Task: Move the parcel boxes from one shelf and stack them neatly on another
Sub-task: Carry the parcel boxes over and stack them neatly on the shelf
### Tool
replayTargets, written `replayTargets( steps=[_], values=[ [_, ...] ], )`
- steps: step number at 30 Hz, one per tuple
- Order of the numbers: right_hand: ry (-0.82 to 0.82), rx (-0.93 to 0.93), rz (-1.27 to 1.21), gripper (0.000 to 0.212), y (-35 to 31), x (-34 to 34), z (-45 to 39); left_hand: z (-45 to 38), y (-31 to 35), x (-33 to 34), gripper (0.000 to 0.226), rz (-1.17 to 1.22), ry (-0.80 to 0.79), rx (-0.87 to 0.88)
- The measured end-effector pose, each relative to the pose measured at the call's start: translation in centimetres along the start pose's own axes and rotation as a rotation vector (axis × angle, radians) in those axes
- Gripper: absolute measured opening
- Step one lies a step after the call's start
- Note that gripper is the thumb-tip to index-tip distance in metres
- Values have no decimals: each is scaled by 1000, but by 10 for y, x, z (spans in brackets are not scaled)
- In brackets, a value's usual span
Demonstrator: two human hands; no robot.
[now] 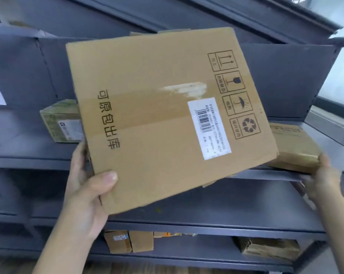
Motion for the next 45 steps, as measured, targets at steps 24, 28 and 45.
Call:
replayTargets(
  steps=[24,28,45],
  values=[
    [-445,-816,-291,70,-101,-51,122,-38,-23,168,124,-584,-534,324],
    [-418,-859,-271,69,-110,-56,116,-40,-24,184,131,-557,-640,290],
    [-221,-646,-413,61,-87,-56,97,-51,-89,219,60,-602,-578,388]
  ],
)
Point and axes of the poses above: each hand's wrist, its own z-axis away from the middle knuckle, its own x-axis out of the palm, y = z × x, the point moved 1 cm from there along -z, towards the middle knuckle, and after that the axes turned 14 degrees about y, right-handed, at the moved point
